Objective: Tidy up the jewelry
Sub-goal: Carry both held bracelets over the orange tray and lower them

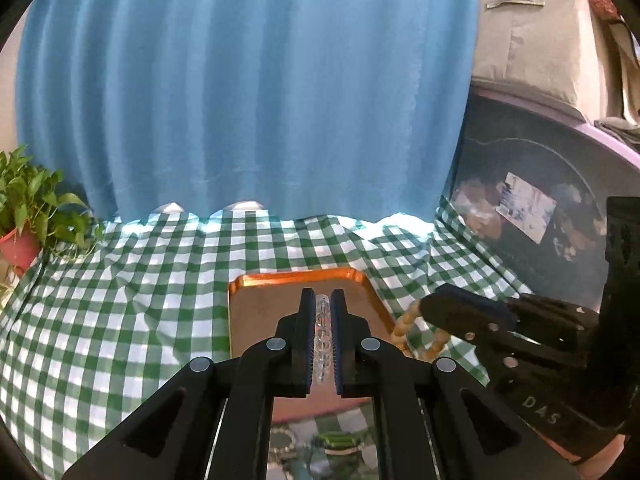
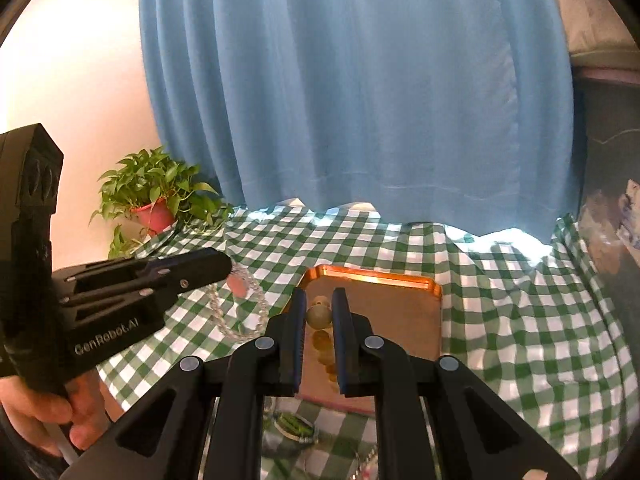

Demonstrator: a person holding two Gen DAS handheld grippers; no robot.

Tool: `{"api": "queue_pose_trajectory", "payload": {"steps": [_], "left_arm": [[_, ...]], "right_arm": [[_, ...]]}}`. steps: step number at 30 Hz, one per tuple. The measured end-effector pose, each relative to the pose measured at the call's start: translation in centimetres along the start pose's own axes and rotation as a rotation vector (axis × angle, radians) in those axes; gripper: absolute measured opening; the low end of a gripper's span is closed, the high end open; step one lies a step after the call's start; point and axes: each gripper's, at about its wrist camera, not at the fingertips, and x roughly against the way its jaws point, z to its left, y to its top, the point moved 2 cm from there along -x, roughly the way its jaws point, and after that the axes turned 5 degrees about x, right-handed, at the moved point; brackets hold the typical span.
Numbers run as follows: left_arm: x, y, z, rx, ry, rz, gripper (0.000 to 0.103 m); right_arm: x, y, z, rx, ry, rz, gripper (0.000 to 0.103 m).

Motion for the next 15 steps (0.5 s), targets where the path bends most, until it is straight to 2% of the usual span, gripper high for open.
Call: {"api": "queue_pose_trajectory", "payload": {"steps": [6,10,13,15], "left_arm": [[-4.7,-0.4,0.9,0.0,0.005,0.028,0.008],[-7.9,-2.0,2.1,0.027,-0.021,0.051,0.008],[-10.8,-4.0,2.9,0.023,-0.004,0.109,0.008],[-13.3,-5.3,4.2,0.074,-0.052,0.182,0.008]], "right_arm": [[-4.4,-0.4,-0.9,-0.021,0.016,0.022,0.011],[-7.2,-1.8,-1.2,-0.036,0.038,0.039,0.011],[-9.4,-3.1,-1.4,-0.022,0.043,0.061,0.011],[-11.5,-4.3,-1.7,-0.022,0.042,0.103,0.011]]}}
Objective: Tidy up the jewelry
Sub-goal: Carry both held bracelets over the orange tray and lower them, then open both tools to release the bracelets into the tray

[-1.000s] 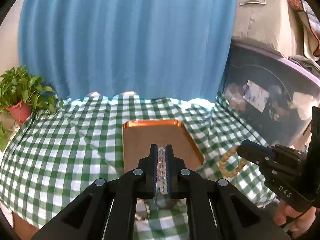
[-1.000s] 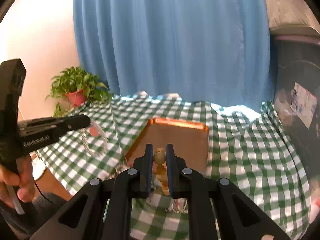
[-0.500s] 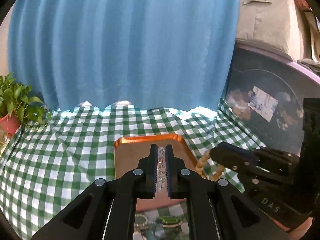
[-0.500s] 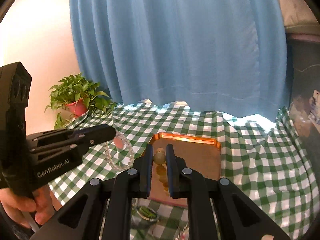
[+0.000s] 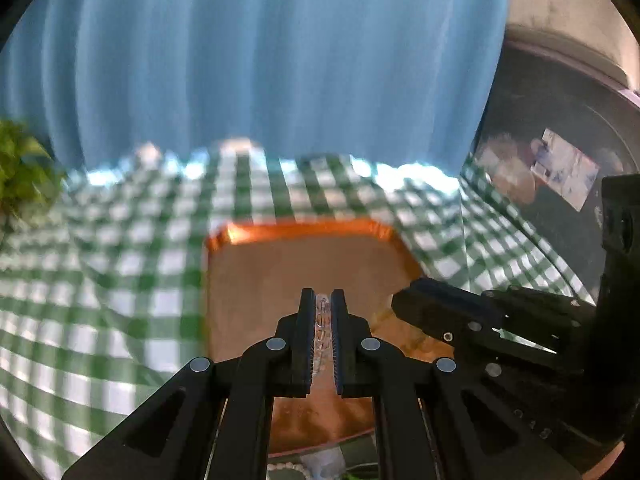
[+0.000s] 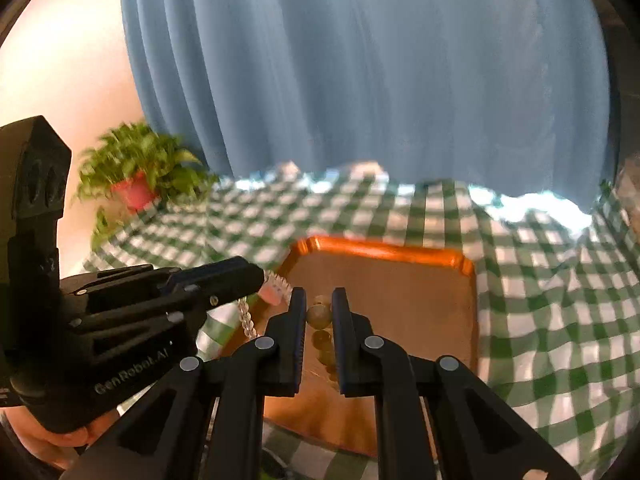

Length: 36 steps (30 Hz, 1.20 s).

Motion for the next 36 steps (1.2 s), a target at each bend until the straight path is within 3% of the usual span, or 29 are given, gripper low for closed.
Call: {"api": "queue_pose_trajectory", "payload": {"steps": [2,7,11,15,18,19,20,21,22,23,28,36], "left_arm": [[-2.1,-0.5,1.8,0.08,-0.033,0.057,0.008],[-4.8,-1.1,4.3,0.163,-0.067,0.126,0.008],[-6.3,-1.6,5.4,0.178,0.011,0.156,0.008],[-6.7,-1.9,5.7,0.187,-0.001,0.184,0.008],[-6.5,-2.0,5.5,0.163,0.044,0.18,0.013],[-6.4,-2.0,5.6,0.162,0.063,0.178,0.017],[-6.3,-2.1,5.6,0.156,0.074,0.176,0.025],[-6.2,-2.2,5.6,0.148,0.084,0.173,0.032],[-6.1,-2.2,5.5,0.138,0.1,0.17,0.051],[-5.9,-2.1,5.5,0.132,0.12,0.16,0.068],[-4.5,-1.6,5.4,0.132,0.117,0.122,0.075],[-0.2,-1.5,4.1,0.065,0.137,0.033,0.077]], "right_arm": [[-1.6,-0.9,-0.7,-0.034,0.024,0.034,0.011],[-5.3,-3.5,-2.6,-0.066,0.018,0.141,0.011],[-6.4,-4.7,-4.2,-0.07,-0.025,0.19,0.011],[-6.9,-4.9,-5.1,-0.082,-0.099,0.212,0.012],[-6.7,-4.7,-5.3,-0.093,-0.11,0.211,0.013],[-6.4,-4.6,-5.4,-0.096,-0.11,0.204,0.015],[-6.2,-4.5,-5.4,-0.096,-0.117,0.198,0.032],[-5.9,-4.5,-5.4,-0.093,-0.117,0.195,0.063],[-5.7,-4.5,-5.3,-0.084,-0.114,0.191,0.076],[-5.4,-4.5,-5.2,-0.078,-0.119,0.18,0.083],[-4.0,-4.0,-5.2,-0.092,-0.142,0.122,0.082],[-1.5,-3.8,-5.1,-0.077,-0.188,0.082,0.082]]}}
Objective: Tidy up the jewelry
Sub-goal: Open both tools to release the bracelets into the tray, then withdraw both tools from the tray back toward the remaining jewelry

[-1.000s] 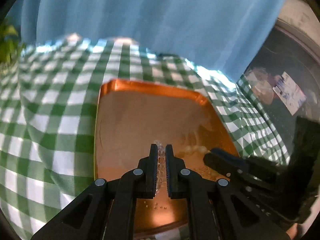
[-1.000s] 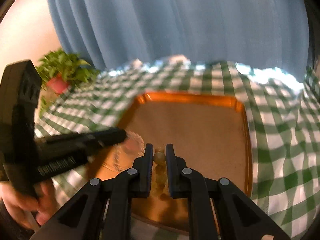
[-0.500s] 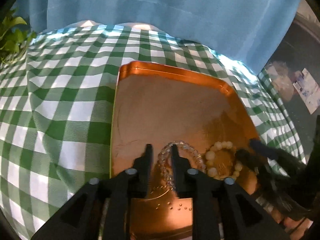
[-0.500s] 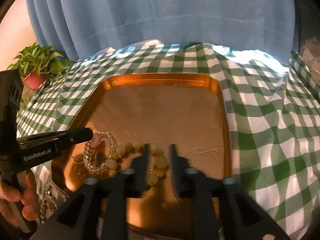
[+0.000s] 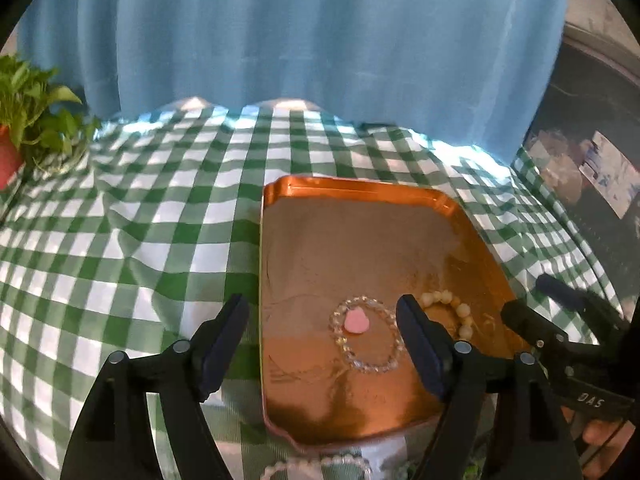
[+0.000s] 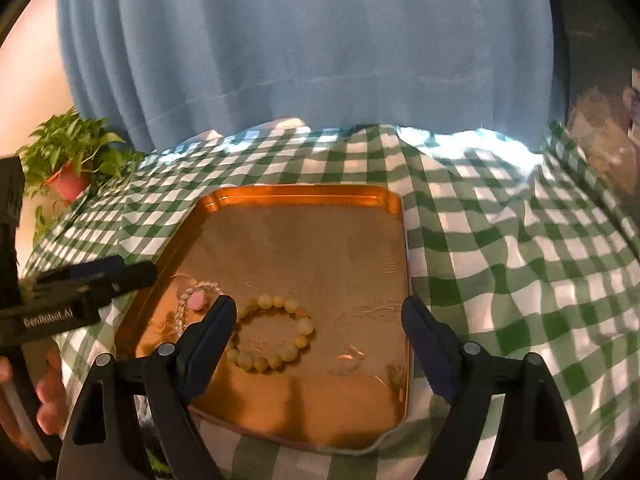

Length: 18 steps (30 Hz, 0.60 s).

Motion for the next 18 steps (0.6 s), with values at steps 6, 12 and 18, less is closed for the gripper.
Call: {"api": "queue_pose_trajectory", "payload": {"steps": [6,12,18], "left_arm": [[4.0,-1.7,-2.2,-0.044,-0.001,0.004,0.092],[9.2,-4.1,-2.4,0.028,-0.034,-0.006,0.092],[14.6,-7.5,-2.7,0.006,0.011,-0.068,0.092]], "right_arm": [[5.5,0.3,1.3,0.037,-0.029,-0.182,0.083],[10.0,0.1,2.0,0.005,-0.015,-0.159,0.084],[13.8,-3.6,2.0,-0.079,0.057,-0.078,0.09]]}}
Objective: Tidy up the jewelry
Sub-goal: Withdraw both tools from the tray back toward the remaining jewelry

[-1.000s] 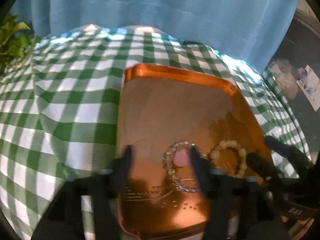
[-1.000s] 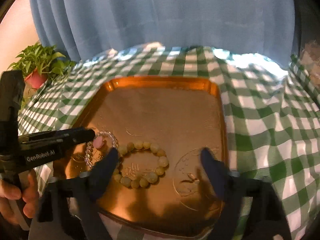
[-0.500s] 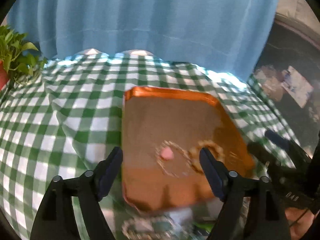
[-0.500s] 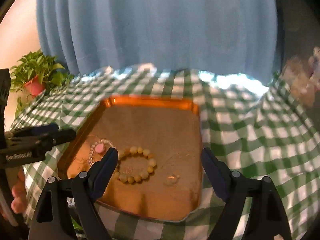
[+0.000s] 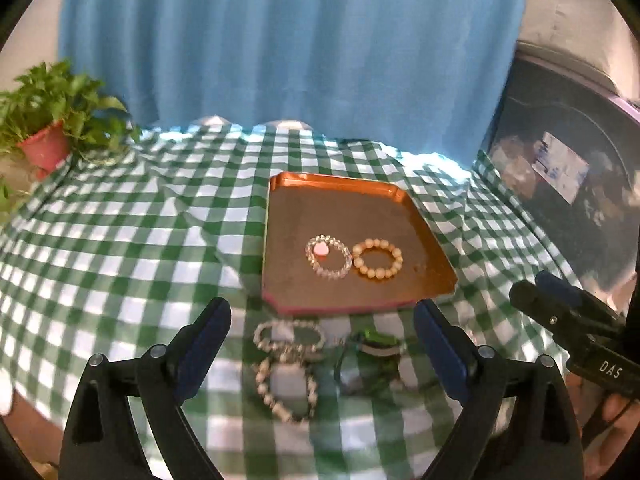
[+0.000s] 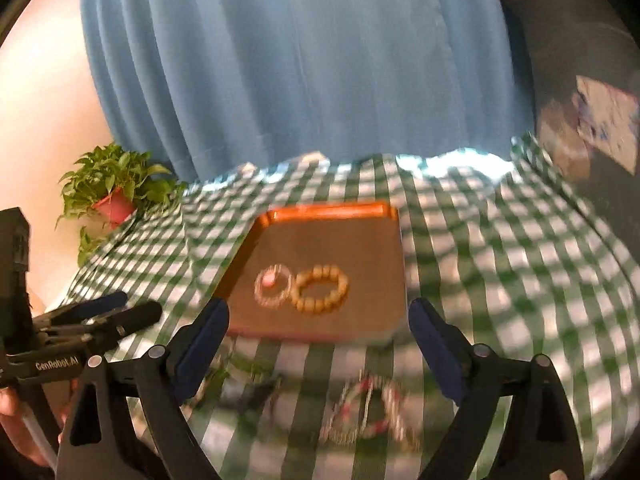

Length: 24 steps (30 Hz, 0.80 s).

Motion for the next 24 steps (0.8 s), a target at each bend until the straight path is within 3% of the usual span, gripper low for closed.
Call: {"api": "queue_pose_trajectory", "payload": {"steps": [5,11,17,22,24], "left_arm": [[4.5,-2.7,0.0,-0.015,-0.024,-0.021,0.092],[6.1,-5.8,0.2,-0.039,-0.1,0.005,0.092],[2.6,-8.6,1.2,-0.056,-0.088,0.049,0.092],[-1.0,-9.6,3.1,0.0,-0.084,0.101,0.092],[-2.2,-9.5,3.5,0.004,-0.096,0.118,0.091]], "right_arm": [[4.0,-3.1,1.3,0.021,0.041,-0.007,0.09],[6.4,-6.6,2.1,0.041,0.059,-0.039,0.09],[4.2,-10.2,0.3,-0.001,0.077,0.001,0.089],[2.2,-10.9,-1.3,-0.004,0.059,0.034,0.078],[1.4,-10.8,-1.8,-0.012,0.071,0.038,0.068]]}}
